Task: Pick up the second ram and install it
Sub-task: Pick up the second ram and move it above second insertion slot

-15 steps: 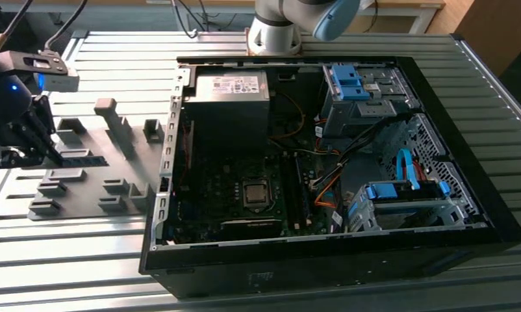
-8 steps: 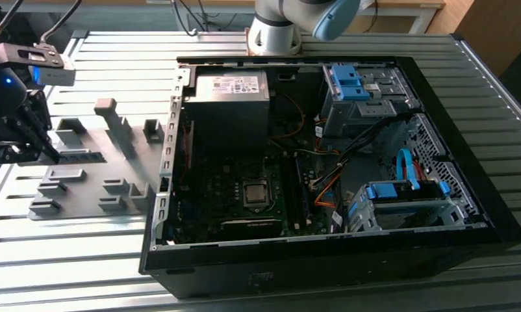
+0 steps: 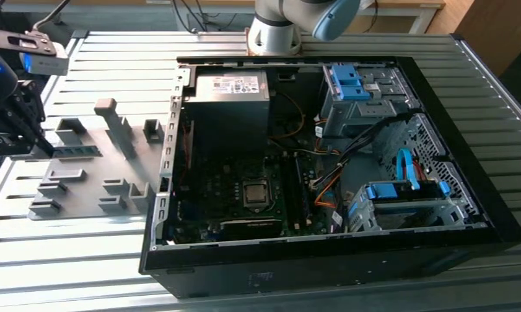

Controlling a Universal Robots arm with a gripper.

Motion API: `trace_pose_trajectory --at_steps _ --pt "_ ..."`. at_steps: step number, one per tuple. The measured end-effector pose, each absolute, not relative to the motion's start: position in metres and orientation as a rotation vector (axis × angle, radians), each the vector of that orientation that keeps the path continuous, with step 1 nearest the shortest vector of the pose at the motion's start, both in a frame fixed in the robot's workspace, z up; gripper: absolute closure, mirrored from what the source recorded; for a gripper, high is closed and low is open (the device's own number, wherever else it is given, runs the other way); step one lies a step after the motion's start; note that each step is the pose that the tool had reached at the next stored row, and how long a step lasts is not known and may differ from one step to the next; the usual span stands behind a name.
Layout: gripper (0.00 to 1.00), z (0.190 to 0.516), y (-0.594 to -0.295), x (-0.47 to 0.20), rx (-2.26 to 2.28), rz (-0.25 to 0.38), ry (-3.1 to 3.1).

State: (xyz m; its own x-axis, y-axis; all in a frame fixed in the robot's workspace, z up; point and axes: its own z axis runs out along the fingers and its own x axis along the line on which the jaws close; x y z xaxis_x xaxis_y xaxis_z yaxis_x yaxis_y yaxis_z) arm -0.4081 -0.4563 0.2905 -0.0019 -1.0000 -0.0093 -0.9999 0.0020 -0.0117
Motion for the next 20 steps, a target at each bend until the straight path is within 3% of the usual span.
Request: trace_pose_trajectory --at_steps 20 --pt "0.86 0.346 -0.456 -0.408 -2.209 -0.003 2.213"
